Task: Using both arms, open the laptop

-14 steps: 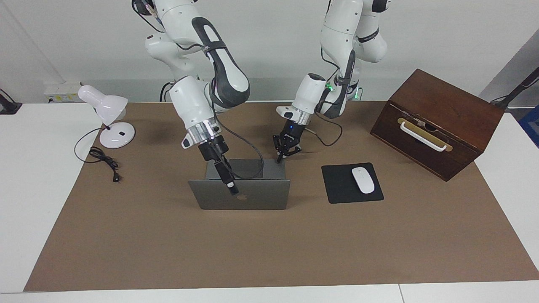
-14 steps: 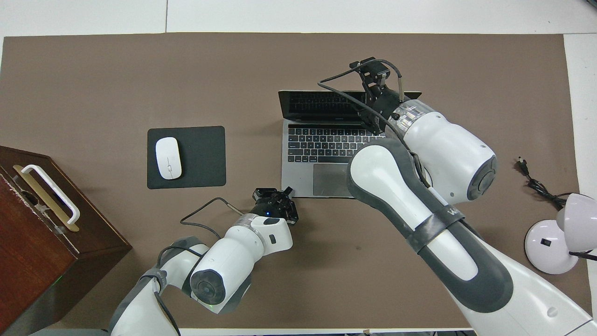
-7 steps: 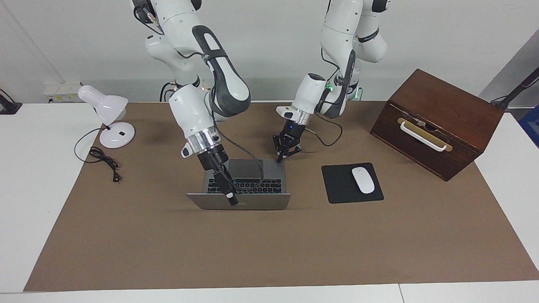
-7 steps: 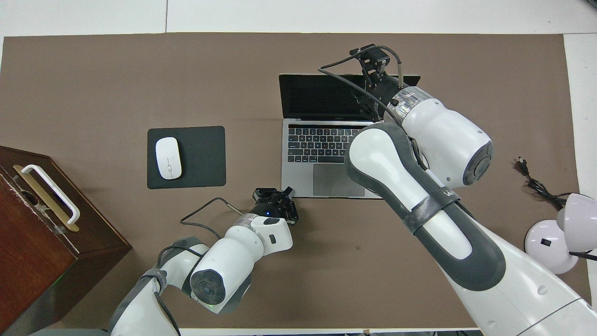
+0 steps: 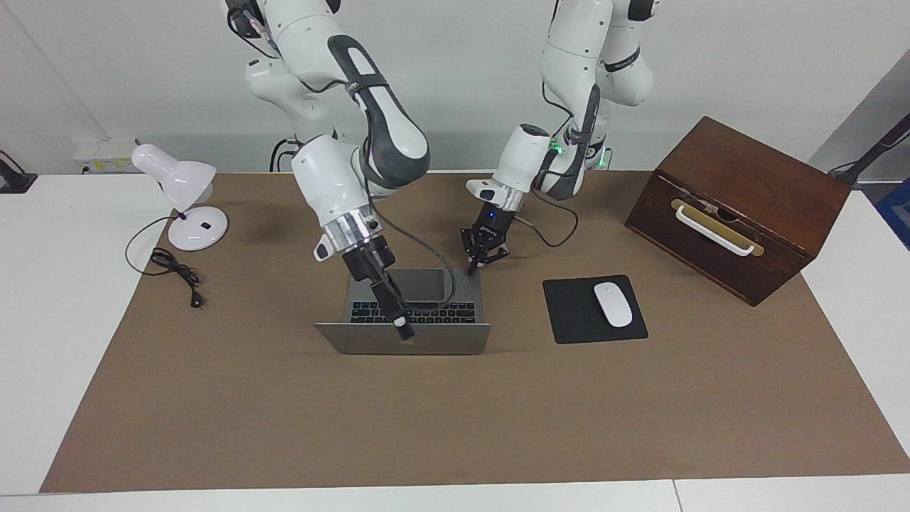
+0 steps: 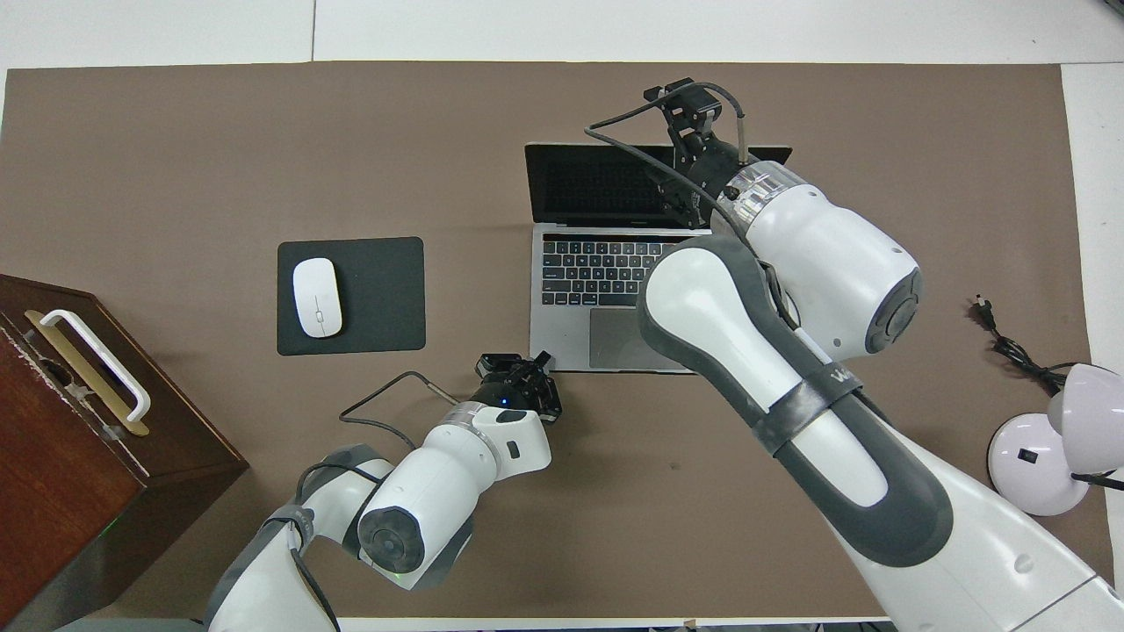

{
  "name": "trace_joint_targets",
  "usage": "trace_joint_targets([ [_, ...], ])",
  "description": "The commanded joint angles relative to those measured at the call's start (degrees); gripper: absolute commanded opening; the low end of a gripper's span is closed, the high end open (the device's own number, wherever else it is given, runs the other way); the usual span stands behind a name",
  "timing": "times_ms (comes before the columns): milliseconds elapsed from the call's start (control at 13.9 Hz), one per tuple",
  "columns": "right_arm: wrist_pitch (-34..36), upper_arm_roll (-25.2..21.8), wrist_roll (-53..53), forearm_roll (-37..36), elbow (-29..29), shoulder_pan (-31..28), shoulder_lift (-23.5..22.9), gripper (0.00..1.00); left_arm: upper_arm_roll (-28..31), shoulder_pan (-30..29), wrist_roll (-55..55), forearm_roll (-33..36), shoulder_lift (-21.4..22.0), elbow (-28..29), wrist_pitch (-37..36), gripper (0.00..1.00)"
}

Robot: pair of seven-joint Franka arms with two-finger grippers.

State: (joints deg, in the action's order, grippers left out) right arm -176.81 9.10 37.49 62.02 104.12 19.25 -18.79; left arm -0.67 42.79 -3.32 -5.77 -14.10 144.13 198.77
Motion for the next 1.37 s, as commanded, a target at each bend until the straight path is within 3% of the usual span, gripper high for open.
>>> trace_joint_targets([
  [0,0.4,1.3,1.4,2.5,3.1,-0.2,5.1,1.00,0.6,-0.2,-1.7,-0.9,-2.6,-1.1,0.4,0.00],
  [361,2.8,2.8,5.3,2.4,7.4,-0.2,14.3,1.00,1.3,-0.2,-1.6,-1.3,-2.6,-1.6,0.4,0.00],
  [505,4.5,2.2,4.4,1.9,7.4,-0.2,15.7,1.00,1.3,-0.3,-1.3,-3.1,-2.1,-2.3,0.0,0.00],
  [722,6.1,-0.7,-2.5,0.1,4.8,-0.4,14.8,1.00,1.2,-0.1,-1.2,-6.8,-0.1,-3.0,-0.8,0.00],
  [1010,11.4,-6.6,-12.2,-0.7,-3.0,-0.6,12.0,1.00,1.8,-0.9,-1.1,-7.9,7.3,-3.2,-13.3,0.00],
  [1299,13.1,-11.8,-17.2,-12.9,-10.1,-0.7,8.0,1.00,2.2,-3.0,-1.2,-7.9,11.9,-6.1,-25.6,0.00],
])
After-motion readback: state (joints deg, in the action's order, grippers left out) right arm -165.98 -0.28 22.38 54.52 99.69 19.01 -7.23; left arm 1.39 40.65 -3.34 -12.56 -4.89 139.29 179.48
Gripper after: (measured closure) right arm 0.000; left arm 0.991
